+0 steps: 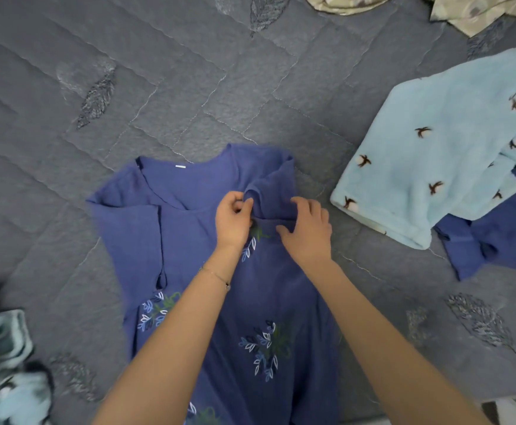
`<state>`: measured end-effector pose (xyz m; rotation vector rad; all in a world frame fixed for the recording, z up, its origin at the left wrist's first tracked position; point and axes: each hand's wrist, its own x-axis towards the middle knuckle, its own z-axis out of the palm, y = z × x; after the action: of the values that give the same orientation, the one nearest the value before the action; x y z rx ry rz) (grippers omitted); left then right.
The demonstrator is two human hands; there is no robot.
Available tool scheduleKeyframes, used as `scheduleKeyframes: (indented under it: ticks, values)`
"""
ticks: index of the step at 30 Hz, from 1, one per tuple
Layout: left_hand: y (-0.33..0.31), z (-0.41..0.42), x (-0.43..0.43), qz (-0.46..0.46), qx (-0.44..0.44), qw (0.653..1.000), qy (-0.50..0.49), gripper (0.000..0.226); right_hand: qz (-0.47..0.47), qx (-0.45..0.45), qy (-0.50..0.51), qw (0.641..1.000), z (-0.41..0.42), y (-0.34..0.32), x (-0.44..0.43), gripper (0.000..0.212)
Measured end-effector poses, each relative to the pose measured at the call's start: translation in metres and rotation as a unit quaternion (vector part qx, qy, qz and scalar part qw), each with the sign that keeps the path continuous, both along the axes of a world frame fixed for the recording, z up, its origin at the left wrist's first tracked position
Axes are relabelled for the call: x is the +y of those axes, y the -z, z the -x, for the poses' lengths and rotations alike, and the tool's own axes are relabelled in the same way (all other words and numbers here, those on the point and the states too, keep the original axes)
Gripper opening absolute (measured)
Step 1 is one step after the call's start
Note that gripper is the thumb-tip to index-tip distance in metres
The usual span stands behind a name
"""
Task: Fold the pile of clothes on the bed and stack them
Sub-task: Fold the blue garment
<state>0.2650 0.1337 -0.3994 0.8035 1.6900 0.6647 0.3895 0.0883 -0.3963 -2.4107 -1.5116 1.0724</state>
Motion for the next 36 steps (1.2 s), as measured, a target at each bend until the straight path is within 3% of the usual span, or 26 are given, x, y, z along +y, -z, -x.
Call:
scheduleKeyframes:
  ticks: [2, 4, 7, 9, 12, 14, 16, 19, 21, 23, 26, 29, 32, 36]
  values:
    - [0.002, -0.001, 0.004, -0.004, 0.011, 1.000, 0.010, 0.024, 0.064, -0.053, -0.015, 0.996, -0.007, 0.005, -0.009, 0.070]
    - [0.002, 0.000, 0.004, 0.004, 0.010, 1.000, 0.002, 0.021, 0.063, -0.038, -0.003, 0.997, -0.012, 0.009, -0.015, 0.068]
    - [0.001, 0.001, 0.005, 0.027, -0.003, 0.999, -0.026, 0.022, 0.038, 0.113, 0.126, 0.985, -0.018, 0.009, -0.017, 0.042]
    - [0.001, 0.001, 0.004, 0.028, -0.006, 0.999, -0.022, 0.019, 0.009, 0.132, 0.168, 0.977, -0.017, 0.006, -0.020, 0.022]
    - [0.001, -0.002, 0.003, 0.001, 0.010, 1.000, -0.003, 0.016, -0.020, 0.114, 0.122, 0.986, -0.013, -0.001, -0.024, 0.024]
    - [0.000, -0.006, 0.004, -0.027, -0.003, 1.000, -0.012, 0.016, -0.009, 0.166, 0.054, 0.985, -0.009, -0.003, -0.028, 0.024]
    - [-0.003, -0.007, 0.008, -0.039, -0.027, 0.998, -0.036, 0.009, 0.053, 0.240, -0.013, 0.969, -0.004, -0.002, -0.033, 0.017]
    - [-0.007, -0.004, 0.013, -0.031, -0.074, 0.995, -0.061, 0.011, 0.130, 0.282, -0.015, 0.950, 0.004, 0.002, -0.042, 0.035]
    - [-0.011, 0.002, 0.011, -0.037, -0.058, 0.997, -0.027, 0.022, 0.110, 0.258, 0.012, 0.960, 0.007, 0.002, -0.045, 0.036]
    - [-0.014, 0.013, 0.001, -0.082, 0.014, 0.995, 0.050, 0.033, 0.068, 0.206, 0.005, 0.976, 0.011, 0.001, -0.046, 0.034]
    - [-0.012, 0.035, -0.025, -0.162, 0.174, 0.954, 0.183, 0.040, -0.006, 0.153, -0.013, 0.988, 0.014, -0.006, -0.051, 0.043]
    - [-0.012, 0.054, -0.059, -0.146, 0.281, 0.918, 0.239, 0.045, -0.056, 0.059, -0.099, 0.992, 0.020, -0.013, -0.059, 0.054]
    - [-0.015, 0.071, -0.100, -0.120, 0.334, 0.895, 0.269, 0.052, -0.071, -0.014, -0.171, 0.983, 0.026, -0.021, -0.076, 0.062]
    - [-0.017, 0.091, -0.153, -0.110, 0.364, 0.878, 0.290, 0.060, -0.047, -0.044, -0.187, 0.980, 0.030, -0.023, -0.116, 0.068]
